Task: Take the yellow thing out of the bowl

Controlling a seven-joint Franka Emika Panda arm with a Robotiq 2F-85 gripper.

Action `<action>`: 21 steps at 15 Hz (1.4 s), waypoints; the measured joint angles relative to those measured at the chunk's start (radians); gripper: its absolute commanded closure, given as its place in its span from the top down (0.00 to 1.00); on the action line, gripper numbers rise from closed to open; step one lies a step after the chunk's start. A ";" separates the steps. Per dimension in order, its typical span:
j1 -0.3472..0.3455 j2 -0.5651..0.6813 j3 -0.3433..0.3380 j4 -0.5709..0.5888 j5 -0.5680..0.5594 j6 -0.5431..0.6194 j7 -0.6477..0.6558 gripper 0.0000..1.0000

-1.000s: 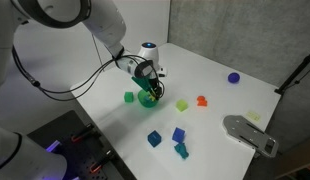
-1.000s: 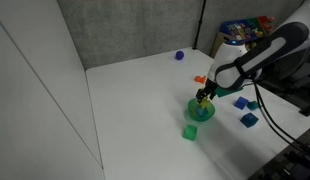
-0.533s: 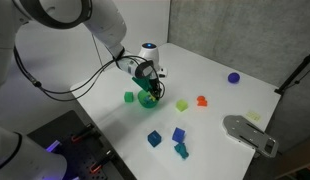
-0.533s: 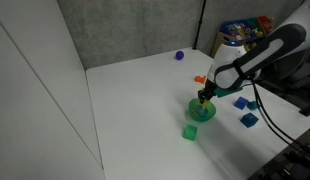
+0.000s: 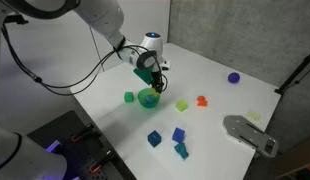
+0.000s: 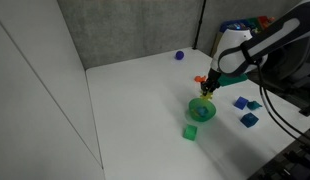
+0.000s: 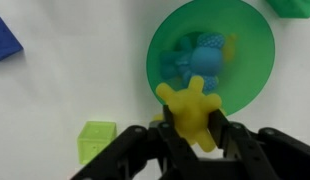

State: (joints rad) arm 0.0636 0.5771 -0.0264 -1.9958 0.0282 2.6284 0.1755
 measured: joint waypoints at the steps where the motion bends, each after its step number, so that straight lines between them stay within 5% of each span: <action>1: -0.009 -0.020 -0.002 -0.001 0.000 -0.010 0.000 0.14; 9: -0.095 -0.106 -0.103 -0.056 -0.033 0.015 -0.026 0.14; 21: -0.143 -0.004 -0.313 -0.150 -0.114 0.244 -0.025 0.14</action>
State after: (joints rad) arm -0.0796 0.5729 -0.3390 -2.1459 -0.0854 2.8724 0.1505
